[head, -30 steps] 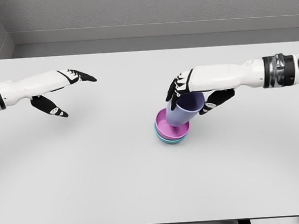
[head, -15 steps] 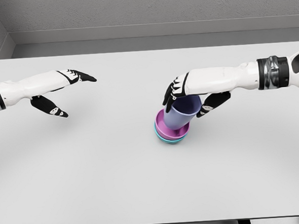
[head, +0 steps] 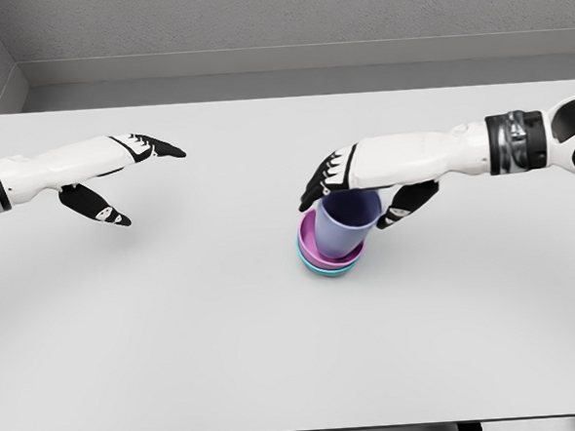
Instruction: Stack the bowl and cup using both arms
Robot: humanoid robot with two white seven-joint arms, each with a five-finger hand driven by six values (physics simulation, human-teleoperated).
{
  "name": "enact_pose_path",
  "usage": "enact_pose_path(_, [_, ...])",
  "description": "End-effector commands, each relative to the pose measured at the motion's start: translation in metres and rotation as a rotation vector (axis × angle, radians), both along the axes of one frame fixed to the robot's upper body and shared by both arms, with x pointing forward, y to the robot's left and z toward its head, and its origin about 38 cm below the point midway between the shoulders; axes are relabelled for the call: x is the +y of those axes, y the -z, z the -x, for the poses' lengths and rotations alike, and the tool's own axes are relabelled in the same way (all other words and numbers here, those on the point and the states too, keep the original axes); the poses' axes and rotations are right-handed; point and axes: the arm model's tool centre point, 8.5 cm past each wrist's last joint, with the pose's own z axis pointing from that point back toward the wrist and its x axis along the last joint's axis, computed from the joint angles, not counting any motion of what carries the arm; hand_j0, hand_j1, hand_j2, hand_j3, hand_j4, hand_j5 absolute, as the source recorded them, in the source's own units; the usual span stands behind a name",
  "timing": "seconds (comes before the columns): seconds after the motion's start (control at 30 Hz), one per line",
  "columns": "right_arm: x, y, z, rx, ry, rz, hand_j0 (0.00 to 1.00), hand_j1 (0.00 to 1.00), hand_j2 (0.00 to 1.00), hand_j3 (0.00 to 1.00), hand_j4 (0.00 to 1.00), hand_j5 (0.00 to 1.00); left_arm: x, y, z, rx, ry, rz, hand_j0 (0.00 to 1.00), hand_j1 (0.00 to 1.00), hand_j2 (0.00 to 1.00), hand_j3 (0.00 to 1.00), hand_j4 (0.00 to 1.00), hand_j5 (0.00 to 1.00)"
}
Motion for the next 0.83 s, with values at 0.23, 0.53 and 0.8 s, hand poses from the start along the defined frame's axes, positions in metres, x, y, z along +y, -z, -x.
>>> enact_pose_path(0.23, [0.002, 0.001, 0.000, -0.004, -0.002, 0.005, 1.00, 1.00, 1.00, 1.00, 1.00, 1.00, 0.000, 0.000, 0.000, 0.005, -0.001, 0.003, 1.00, 1.00, 1.00, 1.00, 1.00, 1.00])
enact_pose_path(0.53, [-0.078, -0.037, -0.004, -0.085, 0.185, 0.028, 1.00, 1.00, 1.00, 1.00, 1.00, 1.00, 0.001, 0.000, 0.000, 0.005, -0.001, 0.001, 1.00, 1.00, 1.00, 1.00, 1.00, 1.00])
enact_pose_path(0.8, [-0.130, -0.045, 0.006, -0.095, 0.301, 0.077, 1.00, 1.00, 1.00, 1.00, 1.00, 1.00, 0.001, 0.001, 0.001, 0.008, -0.003, 0.001, 1.00, 1.00, 1.00, 1.00, 1.00, 1.00])
